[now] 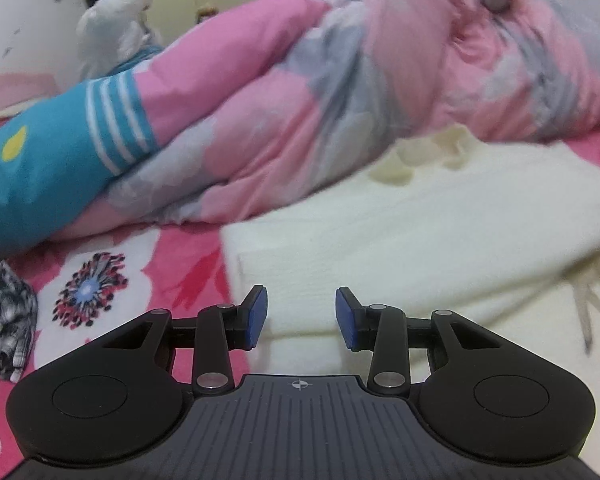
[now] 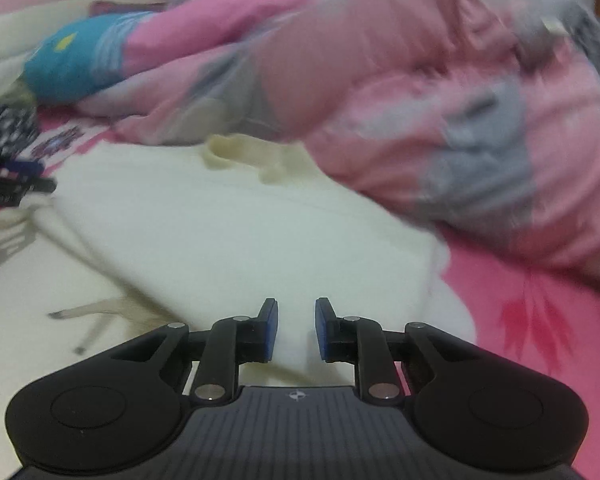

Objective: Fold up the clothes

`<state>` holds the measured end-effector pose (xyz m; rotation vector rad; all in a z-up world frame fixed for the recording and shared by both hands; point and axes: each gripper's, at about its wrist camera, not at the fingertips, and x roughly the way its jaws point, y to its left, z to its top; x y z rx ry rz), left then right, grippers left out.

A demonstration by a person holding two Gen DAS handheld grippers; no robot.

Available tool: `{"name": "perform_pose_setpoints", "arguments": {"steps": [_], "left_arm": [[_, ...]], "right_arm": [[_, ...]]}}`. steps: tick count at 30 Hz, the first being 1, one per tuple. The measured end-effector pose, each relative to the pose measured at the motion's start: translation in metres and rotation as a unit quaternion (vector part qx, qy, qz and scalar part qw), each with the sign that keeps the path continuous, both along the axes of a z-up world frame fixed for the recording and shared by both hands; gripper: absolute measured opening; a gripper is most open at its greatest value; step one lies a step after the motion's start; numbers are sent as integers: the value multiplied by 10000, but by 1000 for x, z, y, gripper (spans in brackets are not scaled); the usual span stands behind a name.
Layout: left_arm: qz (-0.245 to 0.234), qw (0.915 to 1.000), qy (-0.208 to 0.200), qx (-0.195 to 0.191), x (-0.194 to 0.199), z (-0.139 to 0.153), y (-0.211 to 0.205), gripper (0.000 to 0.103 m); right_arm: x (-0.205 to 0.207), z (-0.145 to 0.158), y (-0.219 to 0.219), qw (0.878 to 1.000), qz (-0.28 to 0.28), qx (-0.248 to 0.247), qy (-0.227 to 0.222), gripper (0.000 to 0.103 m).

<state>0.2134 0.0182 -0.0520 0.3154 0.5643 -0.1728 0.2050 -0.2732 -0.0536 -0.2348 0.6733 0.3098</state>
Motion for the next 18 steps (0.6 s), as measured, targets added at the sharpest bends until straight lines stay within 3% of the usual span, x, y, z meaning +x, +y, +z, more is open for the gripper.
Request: {"name": "perform_pose_setpoints", "arguments": {"steps": [2, 3, 6, 8, 12, 15, 18], "left_arm": [[3, 9991, 217, 356, 2, -15, -8, 38], [16, 9989, 113, 463, -2, -16, -10, 38], [26, 9992, 14, 400, -22, 2, -4, 38], [8, 9996, -46, 279, -41, 20, 5, 39], [-10, 9998, -98, 176, -87, 52, 21, 47], [-223, 9997, -49, -110, -126, 71, 30, 52], [-403, 9988, 136, -226, -150, 57, 25, 64]], "right_arm": [[5, -15, 12, 9999, 40, -154, 38, 22], [7, -24, 15, 9996, 24, -271, -14, 21], [-1, 8, 14, 9989, -443, -59, 164, 22], [-30, 31, 13, 9992, -383, 53, -104, 22], [-104, 70, 3, 9971, -382, 581, -301, 23], [-156, 93, -10, 9909, -419, 1235, -330, 27], [-200, 105, -18, 9803, -350, 1927, -260, 34]]}}
